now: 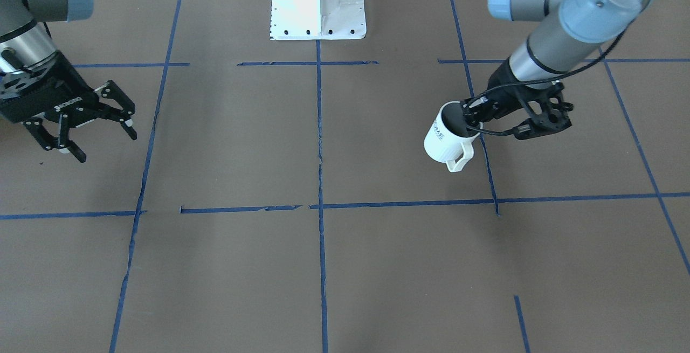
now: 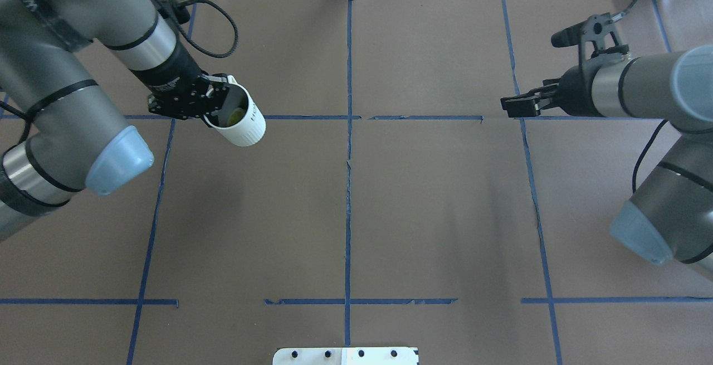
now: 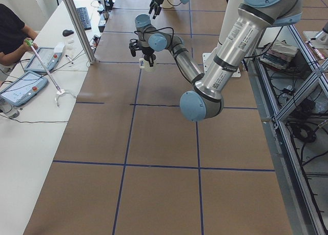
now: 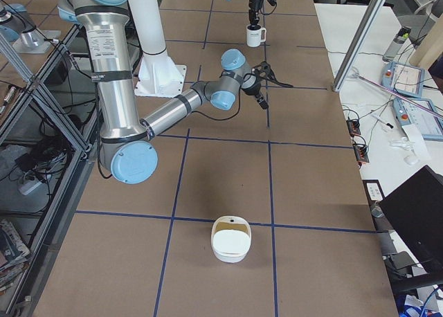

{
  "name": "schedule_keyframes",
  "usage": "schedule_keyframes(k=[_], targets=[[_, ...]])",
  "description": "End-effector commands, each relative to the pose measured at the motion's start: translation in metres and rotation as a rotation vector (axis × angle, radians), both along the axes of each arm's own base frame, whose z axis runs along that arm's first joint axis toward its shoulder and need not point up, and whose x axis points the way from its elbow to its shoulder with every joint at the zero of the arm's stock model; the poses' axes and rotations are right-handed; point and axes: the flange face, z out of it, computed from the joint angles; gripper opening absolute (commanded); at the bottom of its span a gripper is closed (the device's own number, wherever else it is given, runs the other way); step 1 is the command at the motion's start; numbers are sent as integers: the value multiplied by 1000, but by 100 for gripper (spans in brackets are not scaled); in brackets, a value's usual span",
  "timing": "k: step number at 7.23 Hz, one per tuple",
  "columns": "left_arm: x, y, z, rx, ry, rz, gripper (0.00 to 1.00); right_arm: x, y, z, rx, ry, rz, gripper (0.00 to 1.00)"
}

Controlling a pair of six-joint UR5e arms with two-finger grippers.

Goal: Left arm hands cup to right arm to dump lemon

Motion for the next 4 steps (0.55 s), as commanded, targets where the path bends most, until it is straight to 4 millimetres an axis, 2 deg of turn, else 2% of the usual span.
schedule_keyframes(k=[1,2,3,4], targets=[[49,12,-45,-68,-28,12,0,-38,14,-41,92,-19,54,100],[54,7,-66,-76,-33,12,0,-43,15,-48,90,-38,82,99],[64,-2,-86,-77,-31,14,0,-60,26,-50,92,-42,148,99],[84,-13,-107,-94,-33,16,0,-77,38,-51,122,-27,189,99]])
